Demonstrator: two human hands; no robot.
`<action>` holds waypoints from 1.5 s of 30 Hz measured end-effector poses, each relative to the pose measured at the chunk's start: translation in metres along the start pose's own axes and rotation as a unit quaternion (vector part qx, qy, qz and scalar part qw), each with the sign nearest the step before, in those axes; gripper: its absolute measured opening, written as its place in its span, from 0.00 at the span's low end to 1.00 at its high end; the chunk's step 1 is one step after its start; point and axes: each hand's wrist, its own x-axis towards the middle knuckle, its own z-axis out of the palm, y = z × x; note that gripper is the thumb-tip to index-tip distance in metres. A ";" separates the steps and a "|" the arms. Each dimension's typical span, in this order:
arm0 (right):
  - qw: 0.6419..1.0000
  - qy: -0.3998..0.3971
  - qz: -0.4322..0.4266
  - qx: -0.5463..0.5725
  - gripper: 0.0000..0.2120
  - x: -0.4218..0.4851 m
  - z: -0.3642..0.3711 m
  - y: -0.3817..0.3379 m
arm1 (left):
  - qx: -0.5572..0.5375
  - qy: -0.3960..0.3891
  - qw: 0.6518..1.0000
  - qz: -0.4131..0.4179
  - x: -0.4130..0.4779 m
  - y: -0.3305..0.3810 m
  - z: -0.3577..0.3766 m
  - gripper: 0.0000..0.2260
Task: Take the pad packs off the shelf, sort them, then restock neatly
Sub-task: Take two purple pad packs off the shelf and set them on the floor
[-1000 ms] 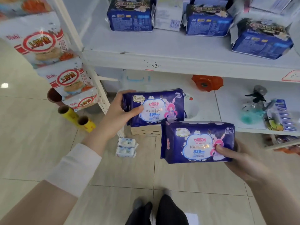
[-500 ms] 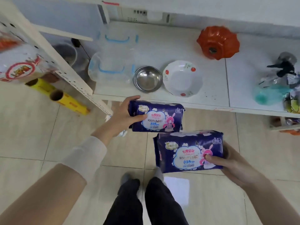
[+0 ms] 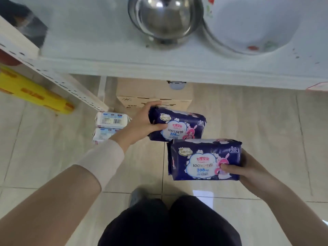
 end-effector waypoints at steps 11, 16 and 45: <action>0.999 0.016 -0.034 -0.031 0.31 0.188 -0.049 0.148 | 0.048 -0.021 0.998 0.040 0.142 -0.179 0.034 0.30; 0.999 0.014 -0.036 -0.037 0.31 0.232 -0.072 0.198 | 0.057 -0.018 0.996 0.069 0.185 -0.223 0.056 0.29; 0.925 0.185 -0.219 -0.249 0.32 0.296 -0.080 0.253 | 0.045 -0.076 0.989 0.121 0.225 -0.253 0.078 0.20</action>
